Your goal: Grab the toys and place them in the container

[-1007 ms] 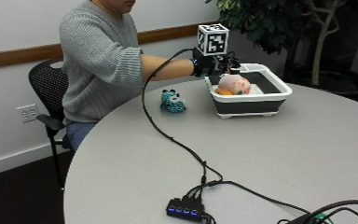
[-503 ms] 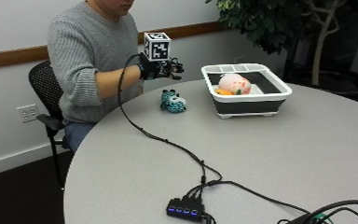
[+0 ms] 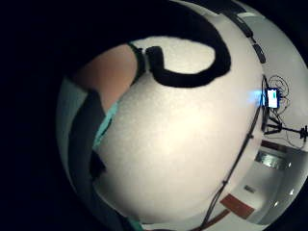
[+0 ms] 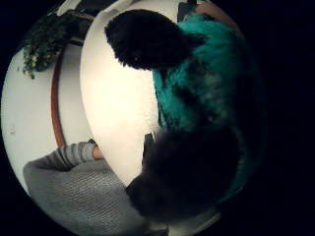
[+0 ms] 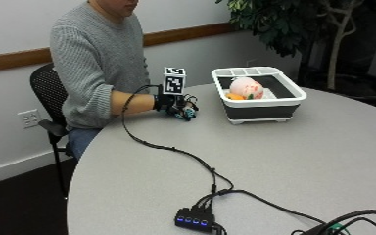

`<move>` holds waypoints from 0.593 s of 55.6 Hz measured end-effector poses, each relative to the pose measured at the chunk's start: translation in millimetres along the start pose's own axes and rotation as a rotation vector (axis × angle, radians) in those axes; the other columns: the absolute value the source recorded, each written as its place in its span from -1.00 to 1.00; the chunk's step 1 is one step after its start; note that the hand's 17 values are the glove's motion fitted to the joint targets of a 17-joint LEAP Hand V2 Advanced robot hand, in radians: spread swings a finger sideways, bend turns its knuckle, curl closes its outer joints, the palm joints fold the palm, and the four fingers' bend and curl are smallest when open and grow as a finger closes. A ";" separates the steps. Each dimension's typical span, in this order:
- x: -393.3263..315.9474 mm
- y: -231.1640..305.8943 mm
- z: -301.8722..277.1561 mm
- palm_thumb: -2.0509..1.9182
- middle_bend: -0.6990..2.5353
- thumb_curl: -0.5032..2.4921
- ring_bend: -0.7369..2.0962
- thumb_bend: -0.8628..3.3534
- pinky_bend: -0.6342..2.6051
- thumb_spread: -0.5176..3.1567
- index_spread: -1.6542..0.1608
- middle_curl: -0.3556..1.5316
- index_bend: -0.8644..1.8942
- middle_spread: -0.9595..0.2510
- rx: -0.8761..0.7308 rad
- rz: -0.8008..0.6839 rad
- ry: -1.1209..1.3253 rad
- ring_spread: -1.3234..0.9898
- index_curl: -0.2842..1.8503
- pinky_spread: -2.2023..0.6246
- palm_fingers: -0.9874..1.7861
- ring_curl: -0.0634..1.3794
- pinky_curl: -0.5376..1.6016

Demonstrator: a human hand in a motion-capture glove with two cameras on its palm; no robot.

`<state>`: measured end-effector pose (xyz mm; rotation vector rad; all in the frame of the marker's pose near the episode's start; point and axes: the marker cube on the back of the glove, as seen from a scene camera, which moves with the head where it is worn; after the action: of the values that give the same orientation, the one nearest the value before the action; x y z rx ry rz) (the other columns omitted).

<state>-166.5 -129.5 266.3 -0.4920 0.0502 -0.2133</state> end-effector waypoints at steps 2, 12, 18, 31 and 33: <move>0.1 -0.8 -0.8 0.05 -0.38 -0.43 -0.39 -0.60 -0.03 -0.01 0.35 -0.31 -0.12 0.24 0.002 0.004 0.003 0.03 -0.33 0.59 -0.20 -0.57 -0.15; -3.8 -4.0 -3.0 0.06 -0.28 -0.43 -0.31 -0.59 -0.08 0.00 0.34 -0.23 -0.13 0.19 0.120 0.006 -0.003 -0.03 -0.32 0.55 -0.04 -0.55 -0.17; 2.4 -10.9 -13.0 0.17 -0.16 -0.38 -0.15 -0.54 -0.12 0.02 0.36 -0.15 -0.18 0.13 0.227 -0.014 -0.046 -0.15 -0.33 0.44 0.23 -0.47 -0.19; 20.2 -64.2 -171.0 0.31 -0.07 -0.26 0.03 -0.51 -0.08 -0.11 0.36 -0.01 -0.14 0.13 0.426 -0.095 -0.215 -0.27 -0.21 0.33 0.42 -0.28 -0.13; 18.9 -76.8 -190.2 0.32 -0.06 -0.25 0.03 -0.51 -0.07 -0.12 0.36 0.01 -0.13 0.13 0.451 -0.071 -0.220 -0.28 -0.19 0.32 0.42 -0.26 -0.12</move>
<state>-181.5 -287.7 135.3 -0.0654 -0.2265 -0.2311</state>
